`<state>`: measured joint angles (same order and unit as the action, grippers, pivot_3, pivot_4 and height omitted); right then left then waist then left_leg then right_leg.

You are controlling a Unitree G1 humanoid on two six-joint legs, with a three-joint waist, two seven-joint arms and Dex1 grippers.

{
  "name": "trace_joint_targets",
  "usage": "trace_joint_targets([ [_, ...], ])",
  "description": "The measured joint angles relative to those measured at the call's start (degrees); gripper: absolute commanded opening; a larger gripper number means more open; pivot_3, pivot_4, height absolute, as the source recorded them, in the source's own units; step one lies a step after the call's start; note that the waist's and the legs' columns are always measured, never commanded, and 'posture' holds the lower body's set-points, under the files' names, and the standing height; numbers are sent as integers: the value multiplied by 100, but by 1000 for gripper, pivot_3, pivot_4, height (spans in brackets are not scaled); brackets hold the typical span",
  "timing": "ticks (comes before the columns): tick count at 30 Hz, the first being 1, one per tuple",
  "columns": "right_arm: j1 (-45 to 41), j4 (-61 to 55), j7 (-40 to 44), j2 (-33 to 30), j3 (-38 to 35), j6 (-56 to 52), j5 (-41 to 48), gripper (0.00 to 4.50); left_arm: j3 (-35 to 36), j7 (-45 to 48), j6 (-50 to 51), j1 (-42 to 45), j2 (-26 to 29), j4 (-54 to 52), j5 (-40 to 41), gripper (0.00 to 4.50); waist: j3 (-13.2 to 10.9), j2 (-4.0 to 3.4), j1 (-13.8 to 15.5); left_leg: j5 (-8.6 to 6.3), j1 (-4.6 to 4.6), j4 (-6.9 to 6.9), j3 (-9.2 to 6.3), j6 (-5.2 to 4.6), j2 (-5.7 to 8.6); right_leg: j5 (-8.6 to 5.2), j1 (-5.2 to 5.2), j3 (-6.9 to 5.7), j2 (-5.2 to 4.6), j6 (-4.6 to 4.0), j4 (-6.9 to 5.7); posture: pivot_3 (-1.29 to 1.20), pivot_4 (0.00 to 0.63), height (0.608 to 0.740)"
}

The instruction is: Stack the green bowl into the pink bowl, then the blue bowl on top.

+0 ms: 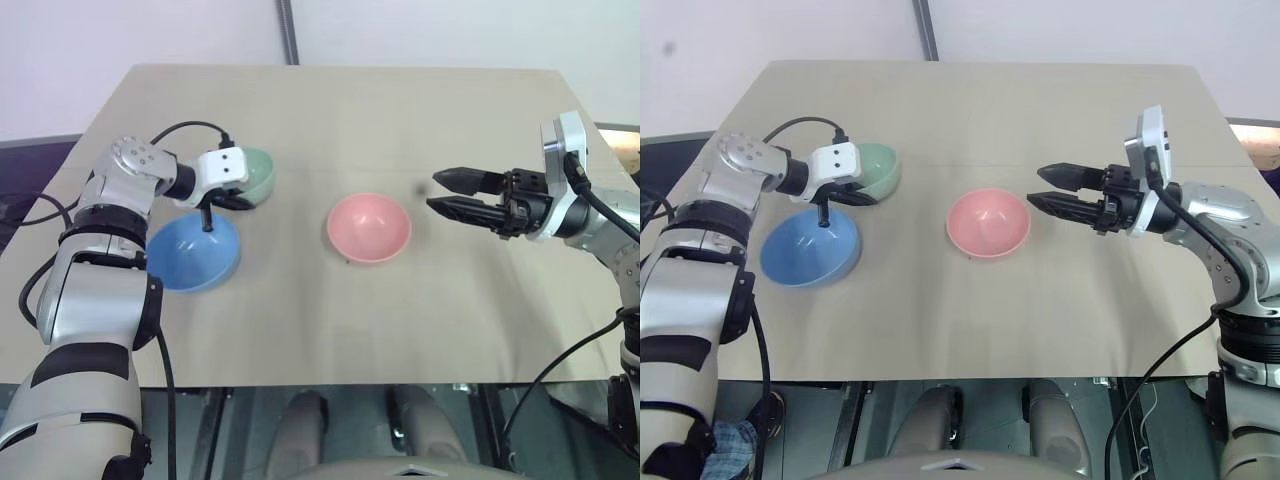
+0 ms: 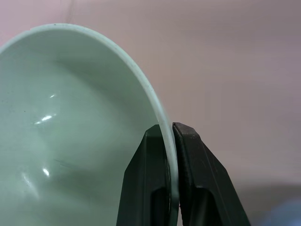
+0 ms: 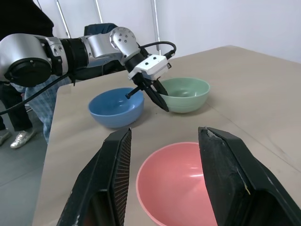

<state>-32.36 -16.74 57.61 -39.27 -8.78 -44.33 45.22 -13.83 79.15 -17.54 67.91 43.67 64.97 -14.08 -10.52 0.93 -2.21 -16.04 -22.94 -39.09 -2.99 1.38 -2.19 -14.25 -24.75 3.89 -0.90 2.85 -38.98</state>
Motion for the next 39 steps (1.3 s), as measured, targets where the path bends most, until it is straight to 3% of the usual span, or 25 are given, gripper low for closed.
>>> trace_joint_targets([
  [8, 0, 2, 49, -4, 5, 90, 1, 2541, -32, 1019, -890, 259, -181, -1229, 565, 107, 0, 0, -7, 0, 0, -4, -2, 0, 1, 0, 1, -1, -1, 0, -1, 0, 150, 740],
  [13, 5, -3, 48, -16, 10, 93, 6, 2541, -669, 1312, -1186, -144, -71, -2406, 1633, 107, 0, 0, -35, 0, 4, -4, -1, 0, -1, 0, 1, 4, 0, 0, -7, 0, 150, 740],
  [20, 196, -19, 130, -328, -33, 202, -1, 2541, -1389, 1313, -1591, -535, 187, -3192, 2117, 107, 0, -1, -10, 0, 5, -15, -1, 0, 1, 0, 5, 4, -1, 1, -9, 0, 150, 740],
  [34, 910, 293, 782, -1412, -172, 613, -425, 2541, -1801, 1312, -1938, -627, 19, -3384, 2550, 107, 0, -1, -13, 0, 7, -15, 0, -1, 1, 0, 5, 6, 1, 1, -8, 0, 150, 740],
  [39, 942, 332, 825, -1491, -302, 707, -453, 2541, -1915, 1312, -2053, -633, -4, -3386, 2614, 107, 0, 0, -6, 0, 8, -15, 2, -1, 1, 0, 6, 7, 1, 1, -9, 0, 150, 740],
])
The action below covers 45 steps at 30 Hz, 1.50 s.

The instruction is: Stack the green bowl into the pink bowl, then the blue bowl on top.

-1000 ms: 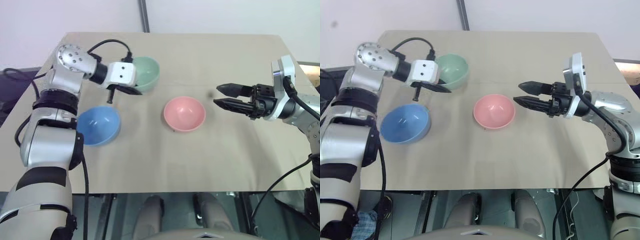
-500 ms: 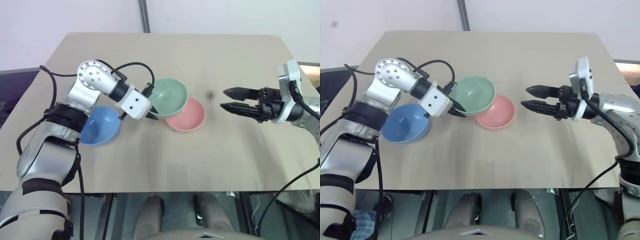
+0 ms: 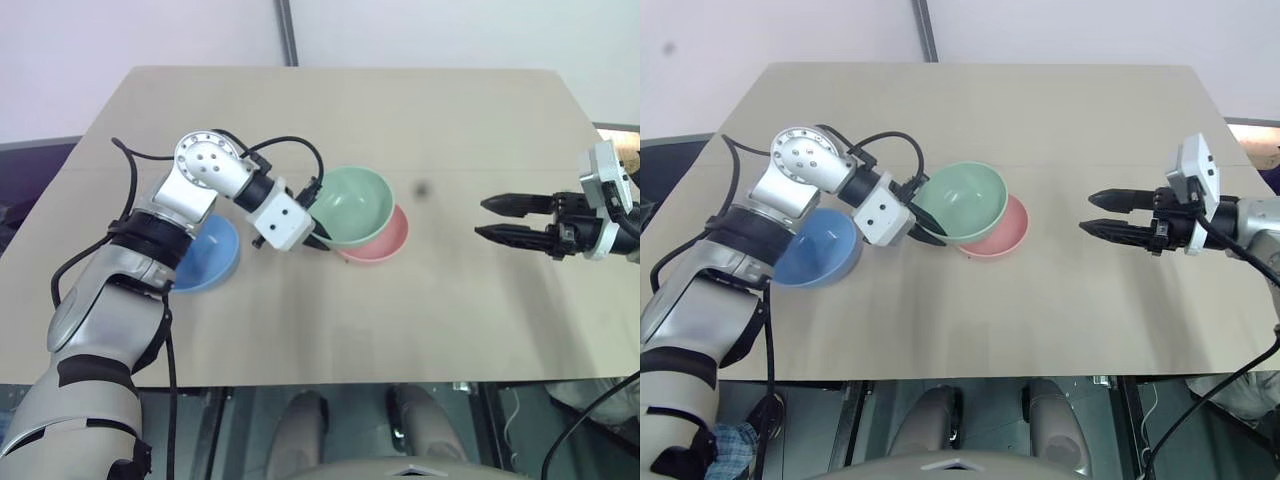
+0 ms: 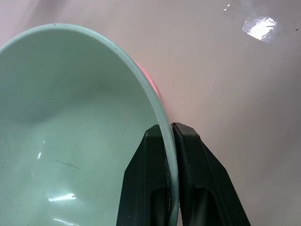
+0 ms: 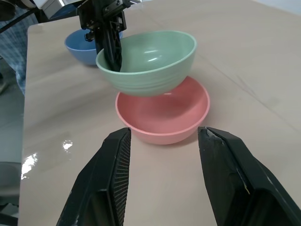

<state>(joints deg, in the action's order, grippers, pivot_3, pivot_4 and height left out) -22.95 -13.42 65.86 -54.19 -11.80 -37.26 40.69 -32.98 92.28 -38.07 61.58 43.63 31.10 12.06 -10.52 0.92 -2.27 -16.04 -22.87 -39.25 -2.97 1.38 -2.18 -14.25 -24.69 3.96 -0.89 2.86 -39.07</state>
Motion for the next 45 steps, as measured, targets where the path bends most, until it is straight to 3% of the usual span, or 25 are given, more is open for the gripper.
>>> trace_joint_targets([
  [2, 9, 0, -5, -1, -25, 2, 1, 2541, -62, 0, -4, -28, -34, -2, 57, 107, 0, 0, 2, 0, 0, -1, 0, 0, 0, 0, 1, 0, 0, 0, 0, 0, 150, 740],
  [3, 19, -1, -15, 0, -29, 2, 2, 2541, -54, 0, 24, -49, -143, 6, 98, 837, 0, 0, 3, 0, 0, -1, 0, 0, 0, 0, 1, 0, 0, 0, 0, 0, 150, 740],
  [5, 19, -2, -22, 0, -29, 2, 4, 2541, -18, 0, 48, -49, -253, 18, 105, 1719, 0, 0, 8, 0, 0, -2, 0, 0, 0, 0, 1, 0, 0, 0, 0, 0, 150, 740],
  [6, 20, -3, -27, 1, -29, 2, 4, 2541, 69, -4, 21, -49, -333, 79, 84, 2385, 0, 0, 7, 0, 0, -2, 0, 0, 0, 0, 1, 0, 0, 0, 1, 0, 150, 740],
  [7, 20, -6, -34, 2, -29, 2, 5, 2541, 129, -16, 3, -49, -377, 122, 63, 2443, 0, 0, 7, 0, 0, -2, 0, 0, 0, 0, 1, 0, 0, 0, 0, 0, 150, 740],
  [16, 16, -11, -69, 21, -28, 1, 10, 2541, 492, -1, -240, -47, -571, 412, -176, 2443, 0, 0, -1, 0, 1, -2, 0, 0, 0, 0, 2, 0, 0, 0, 0, 0, 150, 740],
  [20, 1, -12, -66, 23, -22, -2, 20, 2541, 681, 0, 298, -2, -420, 361, 12, 2443, 0, 0, -5, 0, 1, -2, -1, 0, 0, 0, 2, 0, 0, 0, -1, 0, 150, 740],
  [23, -6, -19, -48, 24, -11, -14, 37, 2541, 898, 0, 1645, -16, 33, -114, 764, 2443, -1, -1, -34, 0, 0, -1, -2, 0, -2, 0, 0, 0, 1, 0, -1, 0, 150, 740],
  [25, -37, -28, -31, 47, 15, -18, 51, 2541, 1154, 0, 2677, -283, 788, -676, 1514, 2443, -1, -4, -116, 0, 7, 6, -1, 0, -5, -1, 0, 3, 3, 0, -1, 0, 150, 740],
  [29, -56, -1, 2, 83, 57, -24, 50, 2541, 1446, -1, 3445, -976, 1601, -852, 1863, 2443, 0, -6, -111, 0, 11, 2, -1, 0, -4, -1, 5, 0, 2, 0, -4, 0, 150, 740],
  [38, -201, 104, 403, 109, 227, -14, 113, 2541, 2060, -3, 3433, -2523, 2651, -431, 1288, 2443, -2, -9, -89, 0, 10, 9, 6, 0, -6, -2, 1, 3, 2, 0, 7, 0, 150, 740],
  [45, -252, 87, 1048, 78, 384, 62, 155, 2541, 2635, -218, 3420, -3480, 2713, -417, 824, 2443, -2, -9, 38, 0, 8, 4, 6, 0, -6, -2, 4, -1, 0, 0, 6, 0, 150, 740],
])
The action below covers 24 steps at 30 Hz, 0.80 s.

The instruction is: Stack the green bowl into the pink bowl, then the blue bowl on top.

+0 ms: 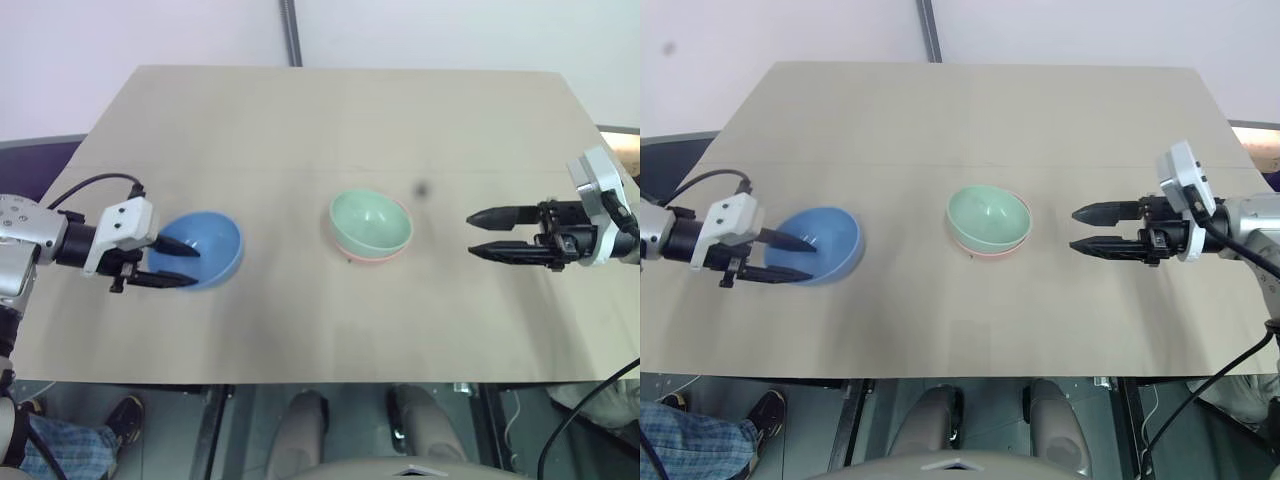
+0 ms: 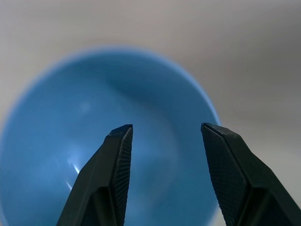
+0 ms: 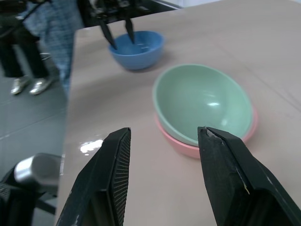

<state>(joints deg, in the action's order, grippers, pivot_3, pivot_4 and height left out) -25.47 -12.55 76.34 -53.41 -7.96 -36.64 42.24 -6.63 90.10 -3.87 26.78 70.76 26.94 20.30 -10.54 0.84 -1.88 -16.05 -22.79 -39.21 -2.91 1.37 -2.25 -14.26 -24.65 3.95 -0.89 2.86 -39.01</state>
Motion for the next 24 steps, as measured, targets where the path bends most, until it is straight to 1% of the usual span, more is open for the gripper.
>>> trace_joint_targets([
  [5, -4, -7, 132, 0, 34, 71, -10, 2541, 171, -70, -85, -452, -27, -279, -205, 2443, 0, 0, -17, 0, 0, 2, 0, 0, -1, 0, -1, 0, 1, 0, 0, 0, 150, 740],
  [9, -4, -4, 154, 0, 38, 97, -31, 2541, 211, -101, -85, -538, -114, -466, -266, 2443, 0, 0, -15, 0, 0, 1, 1, 0, -1, 0, -1, 0, 1, 0, -1, 0, 150, 740],
  [12, -1, -3, 132, 0, 38, 97, -35, 2541, 224, -89, -95, -464, -196, -558, -321, 2443, 0, 0, -15, 0, 0, 1, 0, 0, -1, 0, -1, 0, 1, 0, -1, 0, 150, 740],
  [17, 36, -4, 99, 0, 38, 97, -46, 2541, 280, 79, -111, 8, -242, -551, -317, 2443, 0, 0, -21, 0, 0, 1, 2, 0, -1, 0, -1, 1, 1, 0, 0, 0, 150, 740],
  [22, 46, -7, 61, 0, 38, 93, -44, 2541, 183, 201, -45, 15, -116, -706, -55, 2443, 0, 0, -55, 0, 0, 2, 1, 0, -2, 0, -2, 1, 1, 0, 0, 0, 150, 740],
  [24, 47, -8, 58, 0, 38, 93, -44, 2541, 34, 213, -33, -93, 187, -946, 220, 2443, -1, 1, -56, 0, 1, 2, 2, 0, -2, 0, -2, 2, 1, 0, -1, 0, 150, 740],
])
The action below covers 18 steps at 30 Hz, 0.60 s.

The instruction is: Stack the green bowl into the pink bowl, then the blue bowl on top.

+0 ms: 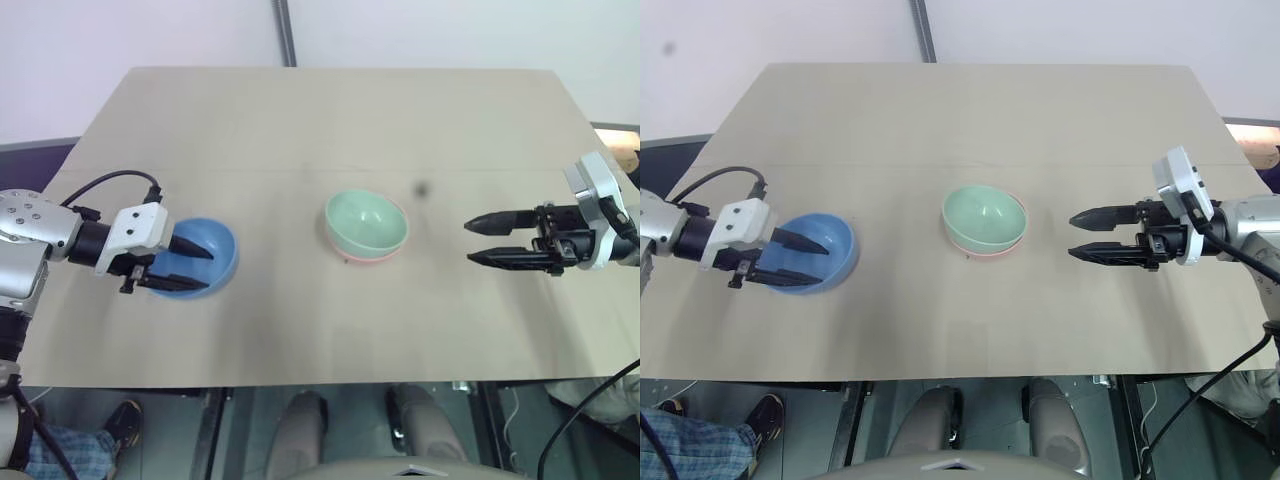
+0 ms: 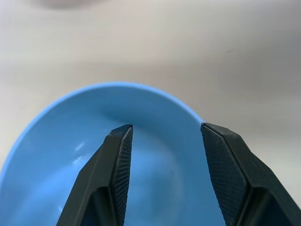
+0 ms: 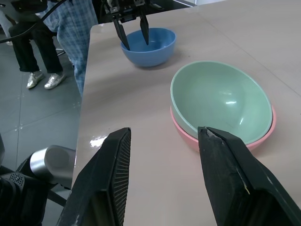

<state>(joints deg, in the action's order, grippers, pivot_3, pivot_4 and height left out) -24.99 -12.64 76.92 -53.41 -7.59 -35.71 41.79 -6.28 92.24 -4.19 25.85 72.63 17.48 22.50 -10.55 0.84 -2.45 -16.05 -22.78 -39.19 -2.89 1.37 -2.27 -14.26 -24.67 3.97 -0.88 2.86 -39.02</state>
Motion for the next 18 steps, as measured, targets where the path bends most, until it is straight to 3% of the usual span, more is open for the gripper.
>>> trace_joint_targets([
  [7, 65, -8, -14, -2, -9, -3, 5, 2541, -294, 4, 100, -396, 671, -550, 774, 2443, 0, 0, 12, 0, 1, 1, 1, 0, 0, 0, 1, 0, 0, 0, 2, 0, 150, 740],
  [14, 91, -3, -39, -1, -9, -26, 13, 2541, -327, 3, -196, -554, 624, -486, 600, 2443, -2, -3, 13, 0, 1, 1, 4, 0, 0, -1, 0, 2, 1, 0, 2, 0, 150, 740],
  [18, 89, 8, -47, -1, -9, -27, 13, 2541, -330, 2, -383, -637, 307, -405, 235, 2443, -2, -4, 17, 0, 0, 0, 4, 0, 0, -1, 0, 2, 1, 0, 2, 0, 150, 740],
])
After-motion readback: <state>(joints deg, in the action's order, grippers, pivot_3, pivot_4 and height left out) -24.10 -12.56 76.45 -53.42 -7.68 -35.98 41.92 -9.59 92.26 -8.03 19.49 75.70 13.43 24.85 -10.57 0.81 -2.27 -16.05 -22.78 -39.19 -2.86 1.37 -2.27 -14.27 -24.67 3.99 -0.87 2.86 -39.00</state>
